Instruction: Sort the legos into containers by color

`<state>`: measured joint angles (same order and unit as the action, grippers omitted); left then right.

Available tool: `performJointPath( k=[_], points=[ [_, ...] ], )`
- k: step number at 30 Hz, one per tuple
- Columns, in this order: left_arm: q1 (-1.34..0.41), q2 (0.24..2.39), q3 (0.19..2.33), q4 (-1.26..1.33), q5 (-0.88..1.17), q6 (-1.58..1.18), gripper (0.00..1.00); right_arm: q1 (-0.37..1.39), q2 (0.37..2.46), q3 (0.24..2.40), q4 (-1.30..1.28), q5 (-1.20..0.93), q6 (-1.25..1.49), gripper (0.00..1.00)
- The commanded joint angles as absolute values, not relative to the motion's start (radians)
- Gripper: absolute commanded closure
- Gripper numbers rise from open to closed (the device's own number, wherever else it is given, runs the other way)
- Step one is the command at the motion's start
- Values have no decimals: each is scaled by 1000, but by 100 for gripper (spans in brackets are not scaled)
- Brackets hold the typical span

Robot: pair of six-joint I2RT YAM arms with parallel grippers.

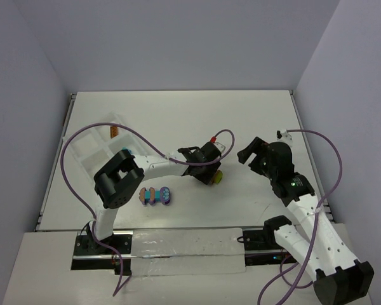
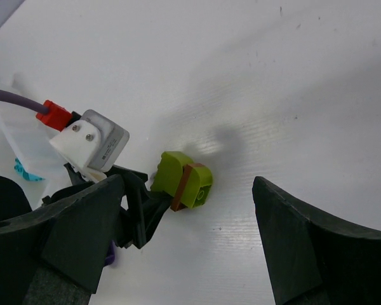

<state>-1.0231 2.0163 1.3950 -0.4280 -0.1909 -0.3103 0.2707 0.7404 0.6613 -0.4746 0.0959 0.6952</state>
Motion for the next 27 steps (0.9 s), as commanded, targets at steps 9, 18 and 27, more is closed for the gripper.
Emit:
performJointPath(
  k=[9, 18, 27],
  points=[
    [-1045, 2013, 1436, -344, -199, -302, 29, 259, 736, 670, -496, 132, 683, 11],
    [-1051, 2007, 1432, -327, -212, -306, 56, 259, 774, 677, -473, 99, 675, 11],
    [-1052, 1966, 1420, -362, -232, -349, 100, 259, 790, 677, -448, 67, 665, 11]
  ],
)
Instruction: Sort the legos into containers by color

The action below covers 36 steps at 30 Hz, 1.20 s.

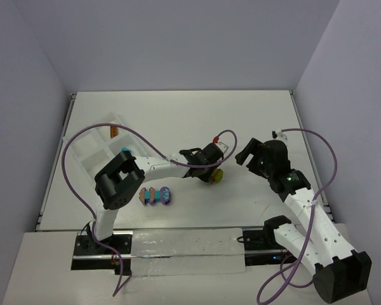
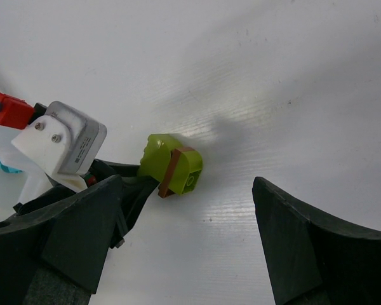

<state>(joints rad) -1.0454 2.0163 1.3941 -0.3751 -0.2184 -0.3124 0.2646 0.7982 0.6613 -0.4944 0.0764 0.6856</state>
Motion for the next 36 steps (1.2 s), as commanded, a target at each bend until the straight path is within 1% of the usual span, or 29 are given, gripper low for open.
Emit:
performJointPath(
  k=[1, 6, 8, 10, 12, 18, 30, 36],
  points=[
    [-1052, 1955, 1414, -366, -229, -359, 100, 259, 791, 681, -450, 61, 657, 11],
    [-1037, 1875, 1359, -362, -237, -432, 100, 260, 818, 693, -432, -13, 626, 11],
    [-1023, 1825, 1349, -376, -229, -484, 100, 260, 850, 706, -403, -130, 631, 11],
    [-1008, 1787, 1339, -374, -212, -526, 100, 259, 877, 706, -371, -204, 644, 11],
    [-987, 1755, 1319, -367, -196, -573, 100, 259, 908, 713, -355, -234, 660, 11],
    [-963, 1639, 1246, -254, -128, -652, 100, 259, 987, 768, -312, -393, 693, 13],
    [-963, 1634, 1259, -216, -113, -672, 100, 259, 1087, 829, -197, -449, 711, 12],
    [-964, 1615, 1255, -218, -111, -657, 100, 259, 1141, 814, -147, -475, 716, 14]
  ],
)
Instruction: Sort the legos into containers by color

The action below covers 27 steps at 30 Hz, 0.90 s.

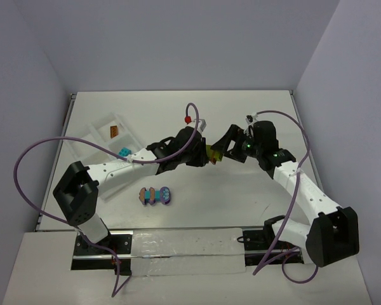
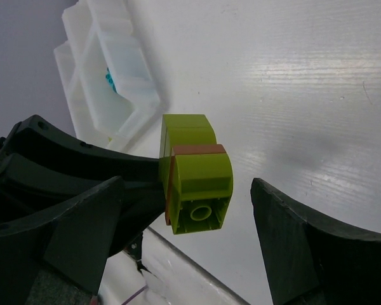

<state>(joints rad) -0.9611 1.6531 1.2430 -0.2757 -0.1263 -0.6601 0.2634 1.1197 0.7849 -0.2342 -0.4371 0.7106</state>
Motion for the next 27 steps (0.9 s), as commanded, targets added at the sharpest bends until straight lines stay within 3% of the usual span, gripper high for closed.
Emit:
performJointPath(
  k=[1, 7, 14, 22, 27],
  points=[
    [-963, 1616, 1255, -220, -109, -655, 100, 259, 1151, 812, -133, -486, 714, 17],
    [-963, 1609, 1252, -226, -113, -649, 100, 261, 1161, 783, -81, -523, 729, 36],
    [-964, 1606, 1257, -227, -107, -652, 100, 261, 1184, 750, -30, -565, 755, 36],
    [-963, 1586, 1261, -227, -118, -649, 100, 262, 1220, 736, -8, -577, 758, 30],
    [-963, 1586, 1260, -230, -118, -647, 100, 262, 1224, 715, 18, -581, 771, 37]
  ],
)
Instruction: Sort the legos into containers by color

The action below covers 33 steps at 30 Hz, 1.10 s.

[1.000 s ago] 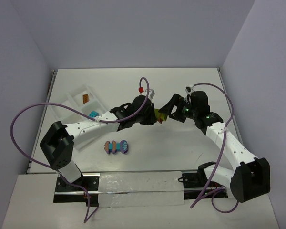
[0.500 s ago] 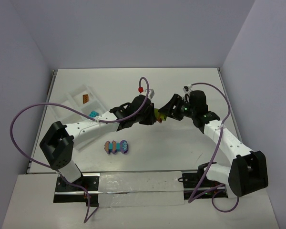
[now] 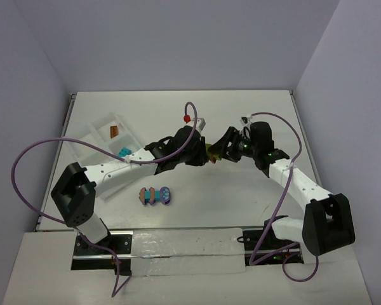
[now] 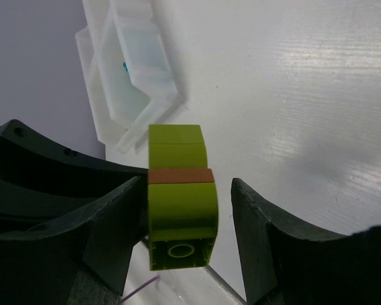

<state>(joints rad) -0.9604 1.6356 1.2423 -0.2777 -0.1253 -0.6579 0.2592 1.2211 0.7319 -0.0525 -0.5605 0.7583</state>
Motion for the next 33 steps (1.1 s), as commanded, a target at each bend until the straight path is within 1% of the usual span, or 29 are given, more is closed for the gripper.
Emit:
performJointPath(
  k=[1, 6, 9, 10, 13, 14, 15, 20, 27, 30, 33],
  points=[
    [-963, 1585, 1260, -230, -119, -648, 100, 262, 1224, 712, 27, -581, 772, 39],
    [-963, 1585, 1264, -233, -121, -643, 100, 261, 1231, 703, 36, -584, 774, 41],
    [-963, 1583, 1267, -241, -127, -643, 100, 259, 1235, 704, 54, -589, 782, 50],
    [-963, 1582, 1266, -243, -130, -643, 100, 260, 1234, 704, 60, -593, 784, 55],
    [-963, 1587, 1269, -254, -137, -644, 100, 261, 1233, 707, 76, -609, 792, 85],
    [-963, 1592, 1273, -262, -137, -646, 100, 261, 1231, 707, 79, -613, 795, 94],
    [-962, 1597, 1280, -274, -139, -648, 100, 261, 1228, 704, 81, -614, 795, 100],
    [-962, 1589, 1275, -288, -152, -660, 100, 261, 1204, 690, 79, -610, 782, 100],
    [-959, 1578, 1262, -304, -205, -668, 100, 259, 1163, 694, 11, -578, 752, 100],
    [-953, 1569, 1236, -292, -266, -684, 100, 260, 1144, 736, -87, -574, 728, 100],
    [-937, 1571, 1226, -290, -281, -696, 100, 259, 1106, 758, -154, -532, 705, 100]
  ],
)
